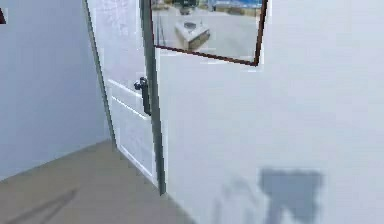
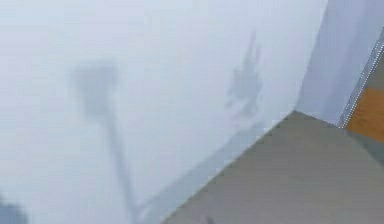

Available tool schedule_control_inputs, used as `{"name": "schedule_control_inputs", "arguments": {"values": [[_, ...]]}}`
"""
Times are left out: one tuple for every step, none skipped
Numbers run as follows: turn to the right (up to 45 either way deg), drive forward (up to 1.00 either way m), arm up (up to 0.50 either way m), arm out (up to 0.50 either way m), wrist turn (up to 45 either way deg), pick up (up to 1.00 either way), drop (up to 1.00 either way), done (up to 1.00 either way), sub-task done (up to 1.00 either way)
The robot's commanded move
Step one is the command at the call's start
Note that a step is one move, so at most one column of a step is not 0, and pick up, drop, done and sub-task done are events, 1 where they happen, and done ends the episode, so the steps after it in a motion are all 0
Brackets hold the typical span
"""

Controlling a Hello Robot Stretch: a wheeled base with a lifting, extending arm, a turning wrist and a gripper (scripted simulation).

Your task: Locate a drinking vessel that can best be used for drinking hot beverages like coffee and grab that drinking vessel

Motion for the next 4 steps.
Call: {"name": "schedule_control_inputs", "arguments": {"values": [[-42.0,0.00,0.00,0.00,0.0,0.00,0.00,0.00,0.00],[0.0,0.25,0.00,0.00,0.0,0.00,0.00,0.00,0.00],[0.0,1.00,0.00,0.00,0.0,0.00,0.00,0.00,0.00],[-27.0,0.00,0.00,0.00,0.0,0.00,0.00,0.00,0.00]]}}
